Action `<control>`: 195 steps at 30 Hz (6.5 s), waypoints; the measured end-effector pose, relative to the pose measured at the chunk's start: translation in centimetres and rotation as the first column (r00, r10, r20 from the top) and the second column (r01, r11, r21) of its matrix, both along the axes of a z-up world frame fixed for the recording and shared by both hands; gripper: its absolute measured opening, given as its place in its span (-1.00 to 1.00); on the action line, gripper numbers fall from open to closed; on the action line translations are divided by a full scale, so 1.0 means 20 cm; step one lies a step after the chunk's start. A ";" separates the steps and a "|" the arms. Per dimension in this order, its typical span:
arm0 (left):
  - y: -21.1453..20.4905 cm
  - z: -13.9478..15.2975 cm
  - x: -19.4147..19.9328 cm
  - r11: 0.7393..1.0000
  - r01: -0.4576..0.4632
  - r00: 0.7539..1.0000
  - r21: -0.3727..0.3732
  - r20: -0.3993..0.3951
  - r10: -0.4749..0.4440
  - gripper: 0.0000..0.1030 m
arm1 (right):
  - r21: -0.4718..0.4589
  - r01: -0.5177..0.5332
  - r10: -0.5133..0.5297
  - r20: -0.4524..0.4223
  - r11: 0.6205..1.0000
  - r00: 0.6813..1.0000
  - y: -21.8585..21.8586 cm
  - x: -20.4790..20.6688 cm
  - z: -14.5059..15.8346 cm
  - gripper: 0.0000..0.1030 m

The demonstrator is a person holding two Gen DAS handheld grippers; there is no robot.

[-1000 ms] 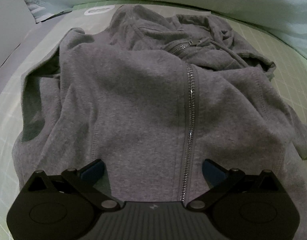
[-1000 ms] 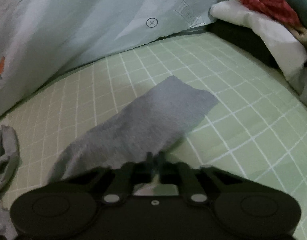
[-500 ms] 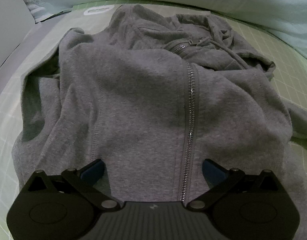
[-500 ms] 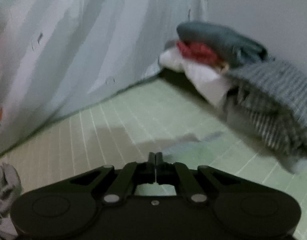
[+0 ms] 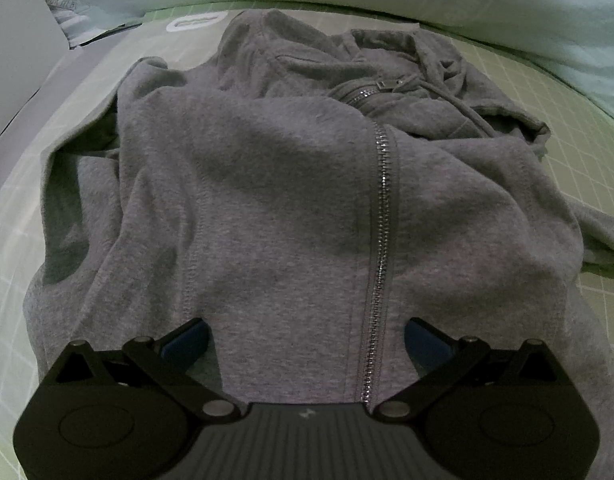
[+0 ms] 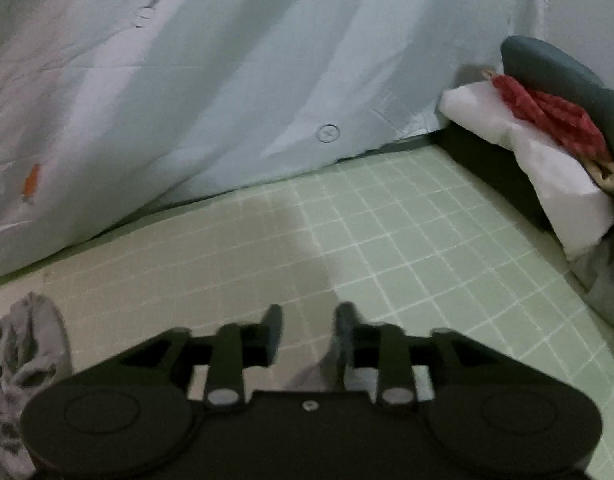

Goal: Fold clothes

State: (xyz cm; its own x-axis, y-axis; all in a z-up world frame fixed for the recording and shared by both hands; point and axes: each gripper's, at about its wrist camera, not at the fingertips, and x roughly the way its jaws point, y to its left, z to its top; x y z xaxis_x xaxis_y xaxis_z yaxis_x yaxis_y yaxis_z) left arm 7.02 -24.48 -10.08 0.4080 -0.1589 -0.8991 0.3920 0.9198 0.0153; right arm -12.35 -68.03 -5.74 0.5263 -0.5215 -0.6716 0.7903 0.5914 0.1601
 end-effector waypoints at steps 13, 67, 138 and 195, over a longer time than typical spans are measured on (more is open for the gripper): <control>0.01 0.00 0.02 1.000 0.006 1.000 0.006 -0.017 -0.006 1.00 | 0.220 0.143 -0.165 0.085 0.965 0.983 0.01 -0.22 -0.19 -0.01; 0.00 -0.02 0.02 1.000 -0.003 0.999 0.019 -0.041 0.004 1.00 | 0.204 0.245 -0.254 0.018 0.948 0.967 -0.37 -0.24 -0.29 0.27; 0.67 0.28 -0.32 0.964 -0.264 0.953 -0.027 0.147 0.265 0.96 | -0.177 0.366 -0.400 -0.220 0.913 0.890 0.41 -0.89 -0.14 0.83; 0.83 0.30 0.27 0.986 -0.109 0.985 -0.124 0.121 0.124 0.42 | -0.026 -0.117 0.110 -0.199 0.993 0.974 1.31 0.11 -0.08 0.97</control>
